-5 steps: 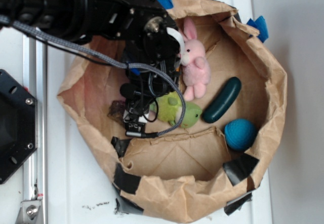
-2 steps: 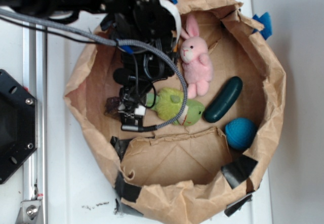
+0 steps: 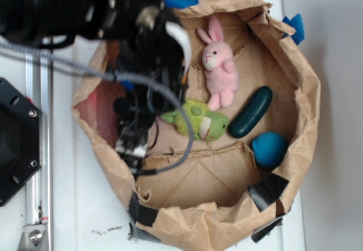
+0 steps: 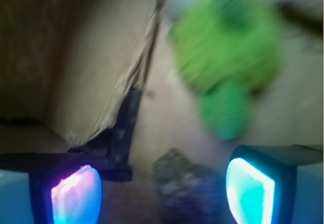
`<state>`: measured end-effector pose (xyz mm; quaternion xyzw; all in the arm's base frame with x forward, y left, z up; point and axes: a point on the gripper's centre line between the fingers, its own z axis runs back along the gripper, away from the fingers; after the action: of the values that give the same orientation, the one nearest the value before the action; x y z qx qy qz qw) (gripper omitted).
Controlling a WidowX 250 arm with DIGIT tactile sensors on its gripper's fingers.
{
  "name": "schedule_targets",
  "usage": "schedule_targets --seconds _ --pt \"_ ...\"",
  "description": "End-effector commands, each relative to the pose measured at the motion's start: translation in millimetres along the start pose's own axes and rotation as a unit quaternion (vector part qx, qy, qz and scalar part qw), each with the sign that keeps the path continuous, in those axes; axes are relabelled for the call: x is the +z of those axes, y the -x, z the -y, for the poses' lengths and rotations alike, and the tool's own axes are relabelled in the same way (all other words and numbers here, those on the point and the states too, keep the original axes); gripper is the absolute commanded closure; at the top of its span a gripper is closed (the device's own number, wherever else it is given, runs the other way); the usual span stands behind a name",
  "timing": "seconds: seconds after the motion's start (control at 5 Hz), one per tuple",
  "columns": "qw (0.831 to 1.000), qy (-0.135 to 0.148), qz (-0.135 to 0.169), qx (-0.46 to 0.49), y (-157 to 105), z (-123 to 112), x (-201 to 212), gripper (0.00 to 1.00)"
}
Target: Grab the rock.
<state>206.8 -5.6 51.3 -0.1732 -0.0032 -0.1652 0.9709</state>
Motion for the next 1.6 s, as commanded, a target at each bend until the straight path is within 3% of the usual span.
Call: schedule_targets --seconds 0.0,0.6,0.8,1.4 --pt "1.000 -0.015 -0.019 -0.004 8.9 -1.9 -17.5 0.00" --pt "0.998 -0.037 -0.010 0.044 6.4 -24.7 -21.8 0.00" --pt "0.998 -0.051 -0.001 0.043 8.0 -20.8 -22.7 1.00" --pt "0.997 -0.056 0.005 0.043 9.6 -19.0 -22.5 1.00"
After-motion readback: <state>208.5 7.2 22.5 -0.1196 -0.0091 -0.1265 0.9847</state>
